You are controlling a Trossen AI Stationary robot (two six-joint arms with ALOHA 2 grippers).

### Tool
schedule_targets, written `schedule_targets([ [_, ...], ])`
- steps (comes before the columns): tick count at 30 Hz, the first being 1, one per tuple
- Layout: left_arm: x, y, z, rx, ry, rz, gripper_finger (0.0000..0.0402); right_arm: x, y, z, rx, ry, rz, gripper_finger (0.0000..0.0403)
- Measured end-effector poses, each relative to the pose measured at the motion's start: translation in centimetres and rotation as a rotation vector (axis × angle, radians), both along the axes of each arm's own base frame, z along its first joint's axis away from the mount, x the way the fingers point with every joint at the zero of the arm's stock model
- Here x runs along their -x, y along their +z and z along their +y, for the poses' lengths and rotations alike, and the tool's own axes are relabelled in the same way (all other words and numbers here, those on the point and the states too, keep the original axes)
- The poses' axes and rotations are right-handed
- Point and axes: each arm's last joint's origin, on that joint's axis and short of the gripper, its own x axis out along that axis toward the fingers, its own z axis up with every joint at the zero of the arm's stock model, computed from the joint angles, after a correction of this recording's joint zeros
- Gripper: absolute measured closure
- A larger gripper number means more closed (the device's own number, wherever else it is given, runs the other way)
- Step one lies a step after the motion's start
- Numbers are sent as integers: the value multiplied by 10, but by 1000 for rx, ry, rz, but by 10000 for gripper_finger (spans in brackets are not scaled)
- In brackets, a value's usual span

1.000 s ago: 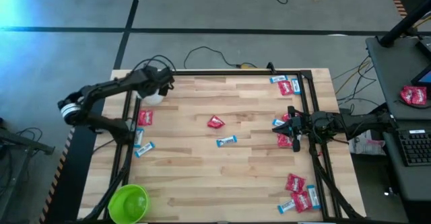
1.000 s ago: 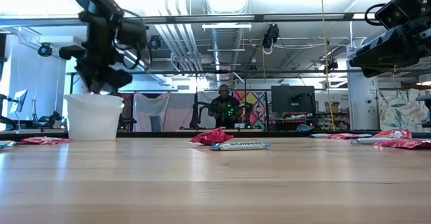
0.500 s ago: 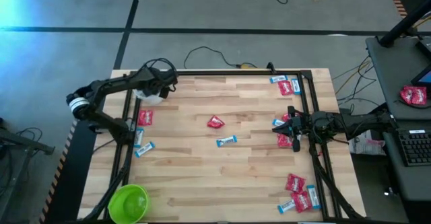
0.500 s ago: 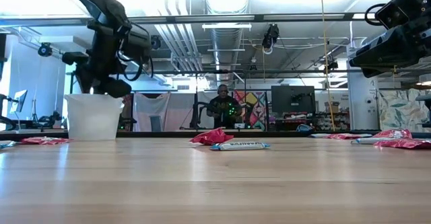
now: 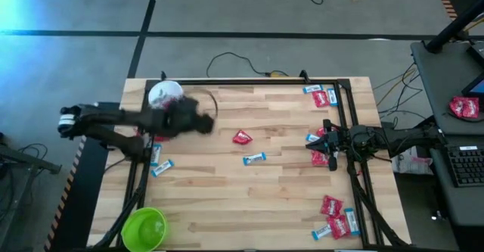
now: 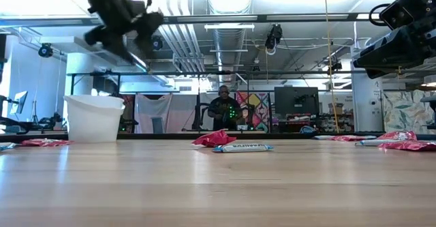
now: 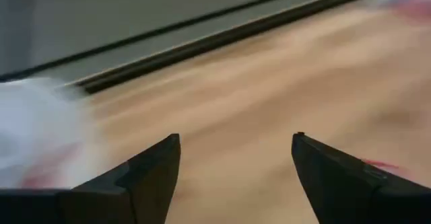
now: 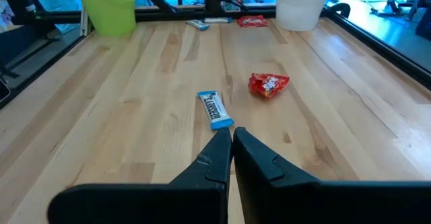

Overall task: Sort candy by brand, put in halloween buckets
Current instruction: Put the red candy into the white bucket

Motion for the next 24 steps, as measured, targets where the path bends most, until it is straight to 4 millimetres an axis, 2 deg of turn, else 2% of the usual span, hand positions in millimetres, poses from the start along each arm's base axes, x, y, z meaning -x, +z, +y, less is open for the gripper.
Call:
schedule_targets([
  [3,-18,-22,-37,-18,-147,-156,130,0,0,0,0,0,0,394],
  [7,-38,-68,-62,-42,-198,-325,129,0,0,0,0,0,0,394],
  [11,-56,-108,-66,-121,-253,-329,129,0,0,0,0,0,0,394],
  [14,-65,-129,-69,-169,-284,-285,129,0,0,0,0,0,0,394],
  [19,-80,-153,-69,-234,-285,-183,129,0,0,0,0,0,0,394],
  [24,-95,-170,-59,-220,-242,-156,129,0,0,0,0,0,0,394],
])
